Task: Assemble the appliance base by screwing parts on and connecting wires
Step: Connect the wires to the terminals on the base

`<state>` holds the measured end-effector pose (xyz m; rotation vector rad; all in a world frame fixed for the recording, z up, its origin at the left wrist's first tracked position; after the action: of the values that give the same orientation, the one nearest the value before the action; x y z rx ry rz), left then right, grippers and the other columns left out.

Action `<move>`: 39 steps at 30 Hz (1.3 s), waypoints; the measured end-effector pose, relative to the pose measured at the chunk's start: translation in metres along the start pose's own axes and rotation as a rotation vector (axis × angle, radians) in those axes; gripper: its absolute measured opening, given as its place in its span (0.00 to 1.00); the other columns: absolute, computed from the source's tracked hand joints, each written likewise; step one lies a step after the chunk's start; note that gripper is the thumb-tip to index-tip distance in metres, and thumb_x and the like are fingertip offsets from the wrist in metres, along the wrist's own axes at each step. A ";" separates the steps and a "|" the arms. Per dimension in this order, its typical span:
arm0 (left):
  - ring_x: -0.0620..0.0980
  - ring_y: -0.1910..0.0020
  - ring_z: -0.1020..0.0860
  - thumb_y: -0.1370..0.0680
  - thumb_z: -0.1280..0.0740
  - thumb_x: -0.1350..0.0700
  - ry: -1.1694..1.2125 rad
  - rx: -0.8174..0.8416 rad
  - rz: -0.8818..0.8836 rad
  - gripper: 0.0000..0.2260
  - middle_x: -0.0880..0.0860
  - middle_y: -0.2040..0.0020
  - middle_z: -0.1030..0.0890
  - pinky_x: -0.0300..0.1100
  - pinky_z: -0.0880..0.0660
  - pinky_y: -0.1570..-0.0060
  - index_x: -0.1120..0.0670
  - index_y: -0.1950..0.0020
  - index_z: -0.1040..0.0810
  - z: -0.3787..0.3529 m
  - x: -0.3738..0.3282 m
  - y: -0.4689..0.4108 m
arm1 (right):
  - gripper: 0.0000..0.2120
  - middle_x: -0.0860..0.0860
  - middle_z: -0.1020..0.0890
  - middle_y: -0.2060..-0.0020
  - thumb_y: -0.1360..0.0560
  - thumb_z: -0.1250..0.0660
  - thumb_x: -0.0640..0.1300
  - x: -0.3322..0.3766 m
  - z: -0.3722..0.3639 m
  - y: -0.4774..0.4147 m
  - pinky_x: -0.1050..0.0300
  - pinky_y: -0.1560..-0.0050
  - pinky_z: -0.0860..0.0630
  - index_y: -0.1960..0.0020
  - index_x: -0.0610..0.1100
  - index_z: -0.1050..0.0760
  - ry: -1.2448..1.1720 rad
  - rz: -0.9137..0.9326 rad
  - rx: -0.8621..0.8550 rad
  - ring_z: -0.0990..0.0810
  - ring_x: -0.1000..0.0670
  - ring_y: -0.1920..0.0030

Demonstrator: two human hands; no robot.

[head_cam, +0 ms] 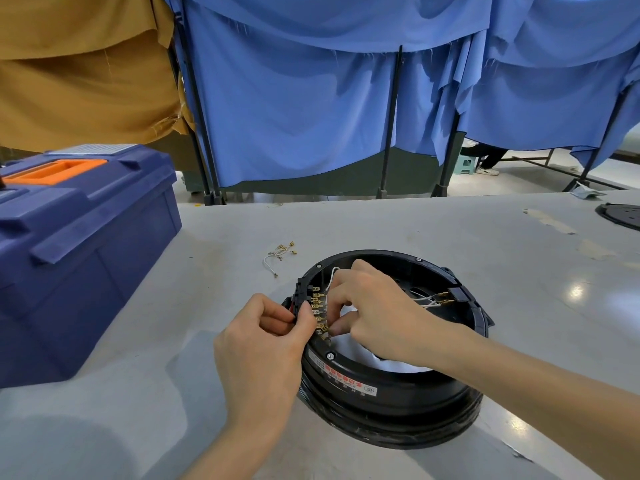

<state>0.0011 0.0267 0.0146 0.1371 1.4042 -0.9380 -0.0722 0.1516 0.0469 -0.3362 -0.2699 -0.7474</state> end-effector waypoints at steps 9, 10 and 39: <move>0.42 0.69 0.23 0.32 0.23 0.51 0.008 -0.005 0.011 0.13 0.42 0.70 0.21 0.47 0.24 0.67 0.51 0.70 0.24 0.001 0.000 0.000 | 0.08 0.54 0.24 0.61 0.29 0.29 0.32 0.001 0.000 0.001 0.62 0.58 0.35 0.61 0.44 0.19 -0.006 0.016 0.000 0.37 0.54 0.57; 0.42 0.69 0.23 0.32 0.23 0.51 0.007 -0.006 0.011 0.13 0.42 0.70 0.21 0.46 0.24 0.67 0.51 0.70 0.24 0.001 -0.001 0.000 | 0.08 0.54 0.24 0.61 0.29 0.30 0.32 0.001 0.000 0.000 0.61 0.58 0.35 0.62 0.44 0.19 -0.003 0.020 0.001 0.37 0.54 0.57; 0.41 0.70 0.23 0.32 0.23 0.51 0.013 -0.002 0.002 0.12 0.41 0.71 0.21 0.41 0.27 0.68 0.51 0.70 0.24 0.000 -0.001 0.000 | 0.10 0.50 0.21 0.62 0.32 0.34 0.27 -0.002 -0.008 -0.002 0.61 0.58 0.33 0.62 0.40 0.19 0.023 0.066 -0.016 0.41 0.56 0.60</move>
<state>0.0013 0.0270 0.0152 0.1433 1.4162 -0.9354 -0.0741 0.1484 0.0398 -0.3503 -0.2298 -0.6884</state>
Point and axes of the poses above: each hand's wrist, its own y-axis away from the middle knuckle, its own z-axis out of the back of the hand, x = y × z, the point moved 6 cm from there along -y, towards the middle knuckle
